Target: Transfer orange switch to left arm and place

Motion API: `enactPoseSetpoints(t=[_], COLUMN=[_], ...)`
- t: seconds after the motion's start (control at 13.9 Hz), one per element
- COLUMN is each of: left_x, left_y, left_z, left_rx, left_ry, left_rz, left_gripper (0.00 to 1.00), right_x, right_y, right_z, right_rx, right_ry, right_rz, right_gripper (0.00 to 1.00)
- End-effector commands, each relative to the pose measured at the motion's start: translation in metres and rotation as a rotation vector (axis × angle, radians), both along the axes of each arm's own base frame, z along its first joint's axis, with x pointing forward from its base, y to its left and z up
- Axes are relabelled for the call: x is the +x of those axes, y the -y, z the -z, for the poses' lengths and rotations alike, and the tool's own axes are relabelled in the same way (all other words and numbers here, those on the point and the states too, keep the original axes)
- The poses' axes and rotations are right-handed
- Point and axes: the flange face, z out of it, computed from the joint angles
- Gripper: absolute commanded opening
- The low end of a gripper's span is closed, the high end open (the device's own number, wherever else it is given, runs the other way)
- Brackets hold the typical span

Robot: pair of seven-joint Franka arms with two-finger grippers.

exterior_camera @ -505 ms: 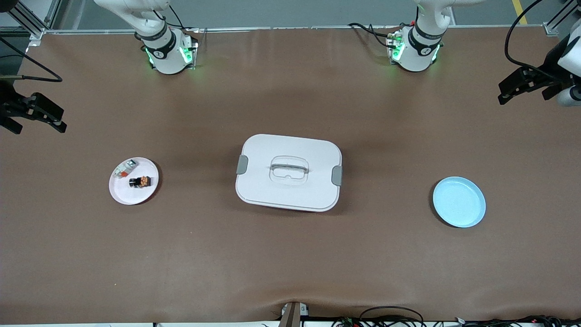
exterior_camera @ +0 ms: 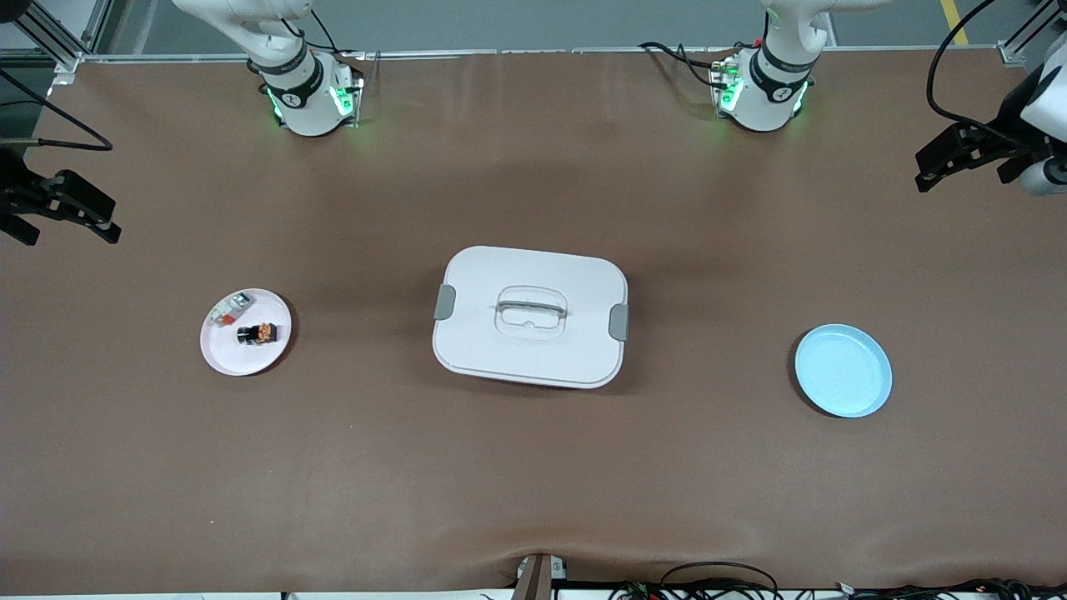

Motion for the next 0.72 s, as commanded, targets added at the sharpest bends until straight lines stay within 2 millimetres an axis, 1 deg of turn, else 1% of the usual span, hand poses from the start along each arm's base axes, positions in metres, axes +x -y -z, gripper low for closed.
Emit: enactPoseSetpoints(t=[0.0,0.14,0.29,0.43,0.58,0.65], left_x=[0.002,0.003,0.004,0.003,0.004,0.004], left_y=[0.000,-0.009,-0.008,-0.008,-0.008,-0.008], left_z=[-0.009,-0.008,-0.006,-0.006,-0.006,-0.006], left_rx=[-0.061,-0.091,-0.096,-0.096,-0.096,-0.097], left_ry=[0.013,0.012,0.016,0.016,0.018,0.019], left_rz=[0.002,-0.016,-0.016,-0.013,-0.014,-0.013], left_gripper=[1.00,1.00,1.00,1.00,1.00,1.00], right_x=[0.001,0.005,0.008,0.017,0.032,0.036], right_y=[0.001,0.003,0.004,0.008,0.015,0.016], right_z=[-0.002,0.005,0.014,0.035,0.066,0.082], right_rx=[-0.019,-0.018,-0.017,-0.014,-0.009,-0.008], right_ry=[-0.007,-0.017,-0.034,-0.072,-0.118,-0.138], right_rz=[0.004,0.011,0.014,0.018,0.029,0.032], right_gripper=[1.00,1.00,1.00,1.00,1.00,1.00])
